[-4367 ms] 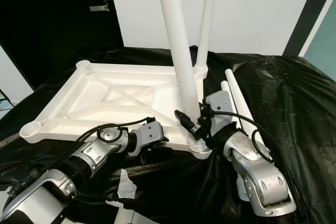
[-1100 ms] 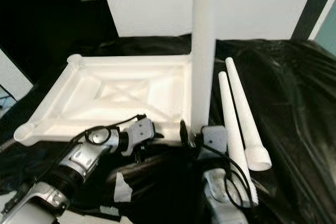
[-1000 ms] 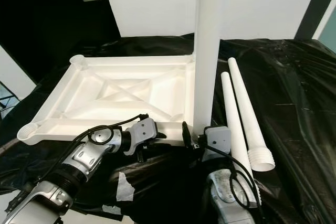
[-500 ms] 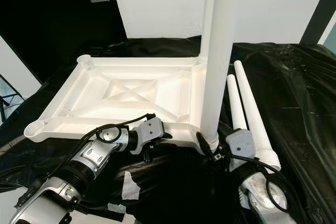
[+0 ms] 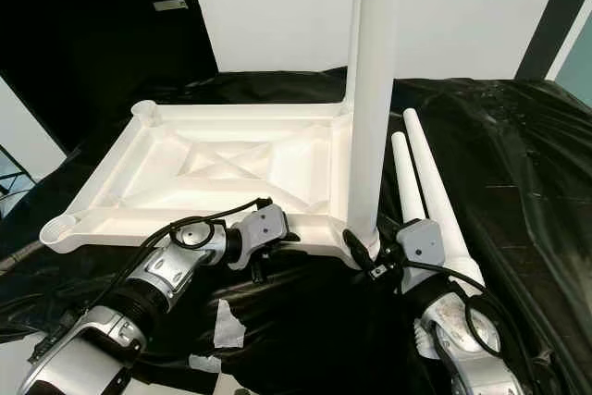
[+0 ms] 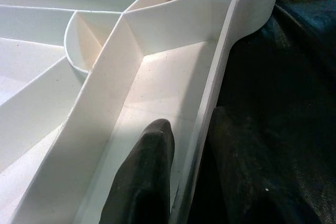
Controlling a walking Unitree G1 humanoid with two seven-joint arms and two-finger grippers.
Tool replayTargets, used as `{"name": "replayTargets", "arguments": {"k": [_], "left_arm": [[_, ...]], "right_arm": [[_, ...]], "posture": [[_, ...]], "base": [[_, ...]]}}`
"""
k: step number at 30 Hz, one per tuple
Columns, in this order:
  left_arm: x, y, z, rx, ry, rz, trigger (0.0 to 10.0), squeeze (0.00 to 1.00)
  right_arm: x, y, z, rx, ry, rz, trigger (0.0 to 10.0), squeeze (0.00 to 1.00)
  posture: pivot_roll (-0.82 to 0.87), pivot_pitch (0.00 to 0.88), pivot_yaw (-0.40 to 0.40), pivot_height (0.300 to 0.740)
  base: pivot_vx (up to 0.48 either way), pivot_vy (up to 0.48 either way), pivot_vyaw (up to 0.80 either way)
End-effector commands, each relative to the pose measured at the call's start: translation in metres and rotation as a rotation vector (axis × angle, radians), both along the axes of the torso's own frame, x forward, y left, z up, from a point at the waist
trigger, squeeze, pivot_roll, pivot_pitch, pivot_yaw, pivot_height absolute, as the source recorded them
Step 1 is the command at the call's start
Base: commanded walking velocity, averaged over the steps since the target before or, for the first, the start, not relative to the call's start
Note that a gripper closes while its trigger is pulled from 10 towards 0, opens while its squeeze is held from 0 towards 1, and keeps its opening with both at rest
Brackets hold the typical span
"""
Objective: Building children table
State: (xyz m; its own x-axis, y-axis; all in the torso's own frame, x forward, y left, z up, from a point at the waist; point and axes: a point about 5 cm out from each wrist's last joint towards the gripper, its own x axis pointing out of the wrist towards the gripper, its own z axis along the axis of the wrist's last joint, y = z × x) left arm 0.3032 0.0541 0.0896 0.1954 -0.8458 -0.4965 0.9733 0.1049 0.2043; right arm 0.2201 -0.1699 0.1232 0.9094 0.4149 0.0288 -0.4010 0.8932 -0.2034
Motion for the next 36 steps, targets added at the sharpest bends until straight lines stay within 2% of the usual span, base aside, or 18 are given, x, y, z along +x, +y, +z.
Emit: {"name": "replayTargets", "arguments": {"k": [1,2,4,6,9,13,16,17,18,19,20,21,22,23,26,27,28,36], "left_arm": [[-0.011,0.004,-0.026,0.072,0.077,0.023,10.0,0.00],[-0.011,0.004,-0.026,0.072,0.077,0.023,10.0,0.00],[-0.010,0.006,-0.026,0.071,0.074,0.030,10.0,0.00],[-0.010,0.006,-0.026,0.071,0.074,0.030,10.0,0.00],[-0.007,0.010,-0.024,0.069,0.068,0.049,10.0,0.00],[-0.008,0.013,-0.026,0.077,0.070,0.050,10.0,0.00],[-0.008,0.014,-0.027,0.083,0.070,0.048,10.0,0.00],[-0.008,0.015,-0.027,0.083,0.070,0.048,10.0,0.00],[-0.007,0.015,-0.026,0.084,0.069,0.048,10.0,0.00],[-0.007,0.015,-0.026,0.084,0.068,0.048,10.0,0.00],[-0.007,0.015,-0.026,0.084,0.068,0.048,10.0,0.00],[-0.006,0.015,-0.025,0.085,0.066,0.048,10.0,0.00],[-0.006,0.015,-0.025,0.085,0.064,0.049,10.0,0.00],[-0.005,0.014,-0.025,0.084,0.063,0.049,10.0,0.00],[-0.004,0.013,-0.024,0.082,0.063,0.049,10.0,0.00],[-0.004,0.009,-0.024,0.075,0.062,0.044,10.0,0.00],[-0.004,0.006,-0.024,0.070,0.061,0.041,10.0,0.00],[-0.006,-0.001,-0.024,0.058,0.064,0.027,10.0,0.00]], "right_arm": [[-0.002,0.001,-0.015,0.032,0.073,-0.080,0.0,0.00],[-0.002,0.001,-0.015,0.032,0.073,-0.080,0.0,0.00],[-0.016,0.006,-0.020,0.043,0.029,-0.196,0.0,0.00],[-0.016,0.006,-0.020,0.043,0.029,-0.196,0.0,0.00],[-0.033,0.010,-0.024,0.078,-0.009,-0.348,0.0,0.00],[-0.031,0.007,-0.022,0.095,-0.044,-0.436,0.0,0.00],[-0.029,0.008,-0.022,0.100,-0.045,-0.449,0.0,0.00],[-0.028,0.009,-0.023,0.099,-0.042,-0.457,5.5,0.00],[-0.027,0.009,-0.024,0.094,-0.039,-0.458,9.2,0.00],[-0.027,0.010,-0.024,0.089,-0.039,-0.460,10.0,0.00],[-0.027,0.010,-0.024,0.089,-0.039,-0.460,10.0,0.00],[-0.026,0.010,-0.024,0.088,-0.047,-0.452,10.0,0.69],[-0.025,0.010,-0.023,0.088,-0.053,-0.446,10.0,0.69],[-0.024,0.012,-0.022,0.097,-0.062,-0.420,10.0,1.00],[-0.023,0.015,-0.021,0.099,-0.069,-0.376,10.0,1.00],[-0.020,0.022,-0.020,0.088,-0.070,-0.269,10.0,1.00],[-0.019,0.022,-0.019,0.075,-0.078,-0.224,10.0,0.00],[-0.009,0.009,-0.013,0.018,-0.083,-0.067,10.0,0.00]], "posture": [[-0.02,0.000,0.046,0.740],[-0.02,0.000,0.046,0.740],[0.00,0.000,0.036,0.740],[0.00,0.000,0.036,0.740],[0.01,0.000,0.037,0.740],[0.01,0.000,0.045,0.740],[0.02,0.000,0.048,0.740],[0.01,0.000,0.052,0.740],[0.01,0.000,0.053,0.740],[0.01,0.000,0.053,0.740],[0.01,0.000,0.053,0.740],[0.01,0.000,0.053,0.740],[0.00,0.000,0.053,0.740],[-0.01,0.000,0.054,0.740],[-0.01,0.000,0.055,0.740],[-0.02,0.000,0.052,0.740],[-0.03,0.000,0.052,0.740],[-0.05,0.000,0.044,0.740]], "base": [[0.000,0.000,0.00],[0.000,0.000,0.00],[0.000,0.000,0.00],[0.000,0.000,0.00],[0.000,0.000,0.00],[0.000,0.000,0.00],[0.000,0.000,0.00],[0.000,0.000,0.00],[0.000,0.000,0.00],[0.000,0.000,0.00],[0.000,0.000,0.00],[0.000,0.000,0.00],[0.000,0.000,0.00],[0.000,0.000,0.00],[0.000,0.000,0.00],[0.000,0.000,0.00],[0.000,0.000,0.00],[0.000,0.000,0.00]]}}
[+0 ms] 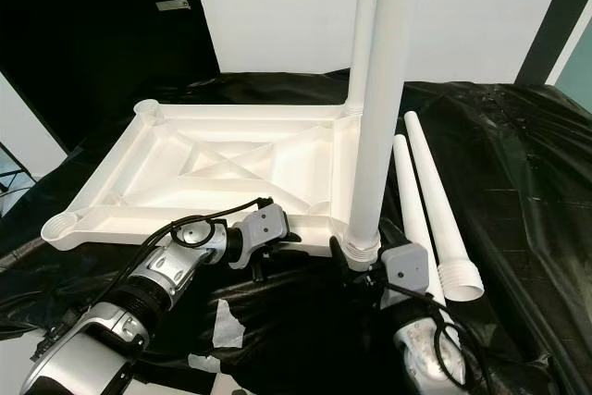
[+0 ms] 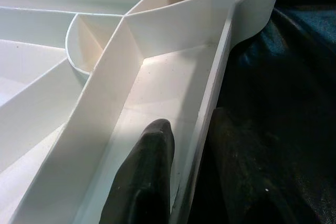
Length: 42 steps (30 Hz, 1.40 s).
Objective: Building children table
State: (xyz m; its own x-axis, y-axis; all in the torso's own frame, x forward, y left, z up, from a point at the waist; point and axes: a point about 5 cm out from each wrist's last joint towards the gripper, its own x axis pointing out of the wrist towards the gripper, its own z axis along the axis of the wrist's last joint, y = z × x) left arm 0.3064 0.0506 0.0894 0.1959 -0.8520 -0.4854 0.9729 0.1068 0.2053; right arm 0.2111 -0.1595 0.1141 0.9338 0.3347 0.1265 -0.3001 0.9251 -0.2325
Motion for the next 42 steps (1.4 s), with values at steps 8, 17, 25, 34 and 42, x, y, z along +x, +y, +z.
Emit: {"name": "replayTargets", "arguments": {"k": [8,17,25,34,42], "left_arm": [[-0.008,0.003,-0.025,0.064,0.068,0.036,10.0,0.00],[-0.010,0.005,-0.026,0.065,0.071,0.038,10.0,0.00],[-0.010,0.008,-0.027,0.067,0.075,0.045,10.0,0.00],[-0.009,0.009,-0.025,0.063,0.079,0.043,10.0,0.00],[-0.008,0.011,-0.024,0.072,0.076,0.040,10.0,0.00]], "right_arm": [[0.020,-0.016,-0.004,-0.053,0.064,0.160,10.0,0.00],[0.025,-0.021,-0.007,-0.045,0.089,0.211,0.0,0.00],[0.030,-0.024,-0.009,0.024,0.111,0.198,0.0,0.00],[0.012,-0.012,-0.017,0.186,0.098,-0.098,0.0,0.00],[0.004,-0.004,-0.020,0.185,0.044,-0.277,0.0,0.00]], "posture": [[-0.05,0.000,0.030,0.740],[-0.02,0.000,0.019,0.740],[-0.01,0.000,0.015,0.740],[0.00,0.000,0.017,0.740],[0.01,0.000,0.024,0.740]], "base": [[0.000,0.000,0.00],[0.000,0.000,0.00],[0.000,0.000,0.00],[0.000,0.000,0.00],[0.000,0.000,0.00]]}}
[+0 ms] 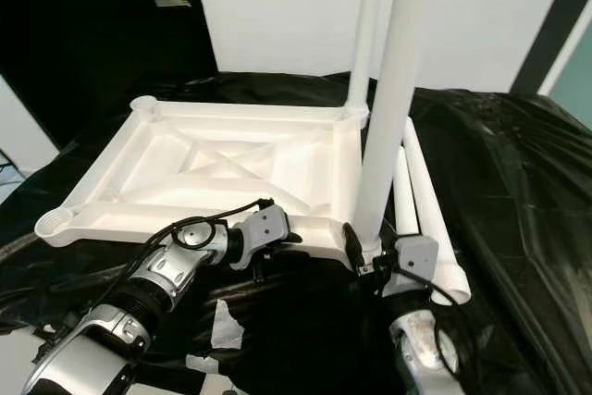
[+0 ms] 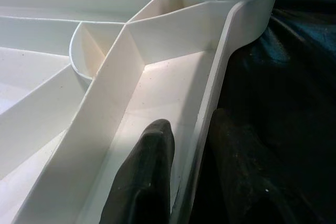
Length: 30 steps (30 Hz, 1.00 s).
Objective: Building children table
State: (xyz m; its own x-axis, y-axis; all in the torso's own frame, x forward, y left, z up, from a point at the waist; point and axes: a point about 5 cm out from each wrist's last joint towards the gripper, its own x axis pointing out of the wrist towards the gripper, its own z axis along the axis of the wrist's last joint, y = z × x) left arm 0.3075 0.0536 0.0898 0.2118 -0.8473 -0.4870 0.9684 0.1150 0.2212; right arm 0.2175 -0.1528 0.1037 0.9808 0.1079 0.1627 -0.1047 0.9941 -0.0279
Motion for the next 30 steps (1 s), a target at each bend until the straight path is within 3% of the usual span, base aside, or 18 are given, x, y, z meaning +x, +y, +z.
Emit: {"name": "replayTargets", "arguments": {"k": [1,9,10,11,12,13,14,20,21,22,30], "left_arm": [[-0.009,0.008,-0.025,0.067,0.091,0.031,10.0,0.00],[-0.009,0.011,-0.025,0.076,0.089,0.036,10.0,0.00],[-0.009,0.011,-0.025,0.077,0.089,0.037,10.0,0.00],[-0.009,0.011,-0.025,0.077,0.089,0.038,10.0,0.00],[-0.009,0.011,-0.025,0.076,0.089,0.038,10.0,0.00],[-0.009,0.011,-0.025,0.076,0.089,0.038,10.0,0.00],[-0.009,0.011,-0.025,0.076,0.089,0.038,10.0,0.00],[-0.010,0.007,-0.026,0.072,0.092,0.032,10.0,0.00],[-0.010,0.006,-0.026,0.070,0.092,0.029,10.0,0.00],[-0.010,0.005,-0.026,0.069,0.093,0.027,10.0,0.00],[-0.009,0.004,-0.026,0.066,0.091,0.026,10.0,0.00]], "right_arm": [[-0.002,-0.012,-0.009,-0.026,0.037,-0.096,0.0,0.00],[-0.001,-0.013,-0.010,-0.028,0.056,-0.149,0.0,0.00],[-0.001,-0.010,-0.011,-0.028,0.070,-0.132,4.6,0.00],[0.000,-0.008,-0.011,-0.028,0.072,-0.113,10.0,0.00],[0.001,-0.007,-0.010,-0.027,0.067,-0.094,10.0,0.35],[0.001,-0.007,-0.010,-0.027,0.067,-0.094,10.0,0.35],[0.002,-0.006,-0.009,-0.029,0.060,-0.072,10.0,1.00],[0.008,-0.005,-0.005,-0.028,0.044,0.030,10.0,1.00],[0.010,-0.006,-0.004,-0.030,0.040,0.072,10.0,0.79],[0.011,-0.009,-0.002,-0.045,0.029,0.115,10.0,0.00],[0.024,-0.023,0.006,-0.127,0.043,0.363,10.0,0.00]], "posture": [[0.01,0.000,0.023,0.740],[0.01,0.000,0.024,0.740],[0.01,0.000,0.024,0.740],[0.01,0.000,0.025,0.740],[0.00,0.000,0.026,0.740],[0.00,0.000,0.026,0.740],[0.00,0.000,0.027,0.740],[-0.01,0.000,0.025,0.740],[-0.01,0.000,0.025,0.740],[-0.01,0.000,0.023,0.740],[-0.02,0.000,0.018,0.740]], "base": [[0.000,0.000,0.00],[0.000,0.000,0.00],[0.000,0.000,0.00],[0.000,0.000,0.00],[0.000,0.000,0.00],[0.000,0.000,0.00],[0.000,0.000,0.00],[0.000,0.000,0.00],[0.000,0.000,0.00],[0.000,0.000,0.00],[0.000,0.000,0.00]]}}
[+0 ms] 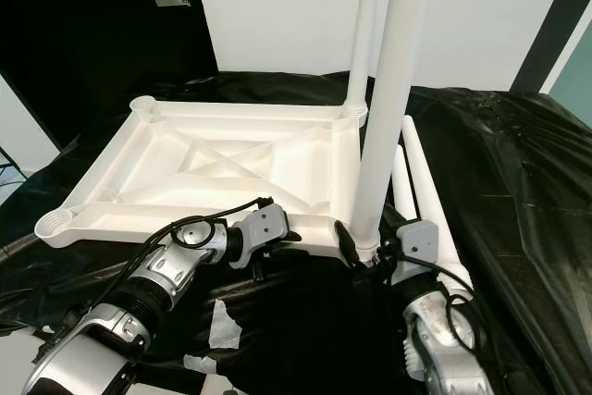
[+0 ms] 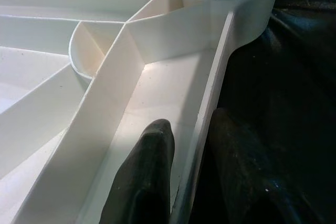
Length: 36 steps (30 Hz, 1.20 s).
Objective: Building children table
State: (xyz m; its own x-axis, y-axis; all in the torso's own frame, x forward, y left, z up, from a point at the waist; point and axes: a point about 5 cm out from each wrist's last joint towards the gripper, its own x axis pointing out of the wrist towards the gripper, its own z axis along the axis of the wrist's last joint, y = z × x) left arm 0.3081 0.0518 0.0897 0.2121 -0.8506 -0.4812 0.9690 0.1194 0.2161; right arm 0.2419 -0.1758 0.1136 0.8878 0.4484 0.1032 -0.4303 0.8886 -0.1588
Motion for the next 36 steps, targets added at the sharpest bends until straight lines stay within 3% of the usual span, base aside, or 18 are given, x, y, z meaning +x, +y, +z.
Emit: {"name": "replayTargets", "arguments": {"k": [1,10,11,13,14,23,28,35,36], "left_arm": [[-0.010,0.005,-0.026,0.074,0.088,0.022,10.0,0.00],[-0.012,0.014,-0.028,0.091,0.091,0.018,10.0,0.00],[-0.013,0.015,-0.028,0.095,0.092,0.014,10.0,0.00],[-0.014,0.015,-0.028,0.096,0.093,0.012,10.0,0.00],[-0.013,0.015,-0.027,0.095,0.091,0.014,10.0,0.00],[-0.013,0.014,-0.026,0.092,0.087,0.015,10.0,0.00],[-0.015,0.013,-0.027,0.091,0.088,0.015,10.0,0.00],[-0.016,0.012,-0.027,0.091,0.090,0.016,10.0,0.00],[-0.015,0.011,-0.027,0.089,0.088,0.018,10.0,0.00]], "right_arm": [[0.001,-0.001,-0.003,0.002,0.034,0.047,10.0,0.00],[0.011,-0.012,-0.003,-0.049,0.043,0.102,10.0,0.00],[0.013,-0.014,-0.003,-0.048,0.037,0.097,4.5,0.00],[0.015,-0.015,-0.003,-0.047,0.034,0.093,4.5,0.00],[0.016,-0.018,-0.003,-0.046,0.031,0.082,0.0,0.00],[0.015,-0.025,-0.006,-0.041,0.040,0.080,0.0,0.00],[0.010,-0.026,-0.014,0.016,0.066,0.018,0.0,0.00],[-0.001,-0.009,-0.023,0.075,0.022,-0.209,0.0,0.00],[-0.007,0.002,-0.026,0.082,0.010,-0.295,0.0,0.00]], "posture": [[-0.01,0.000,0.018,0.740],[0.02,0.000,0.032,0.740],[0.03,0.000,0.030,0.740],[0.03,0.000,0.030,0.740],[0.03,0.000,0.028,0.740],[0.03,0.000,0.027,0.740],[0.03,0.000,0.023,0.740],[0.03,0.000,0.022,0.740],[0.03,0.000,0.017,0.740]], "base": [[0.000,0.000,0.00],[0.000,0.000,0.00],[0.000,0.000,0.00],[0.000,0.000,0.00],[0.000,0.000,0.00],[0.000,0.000,0.00],[0.000,0.000,0.00],[0.000,0.000,0.00],[0.000,0.000,0.00]]}}
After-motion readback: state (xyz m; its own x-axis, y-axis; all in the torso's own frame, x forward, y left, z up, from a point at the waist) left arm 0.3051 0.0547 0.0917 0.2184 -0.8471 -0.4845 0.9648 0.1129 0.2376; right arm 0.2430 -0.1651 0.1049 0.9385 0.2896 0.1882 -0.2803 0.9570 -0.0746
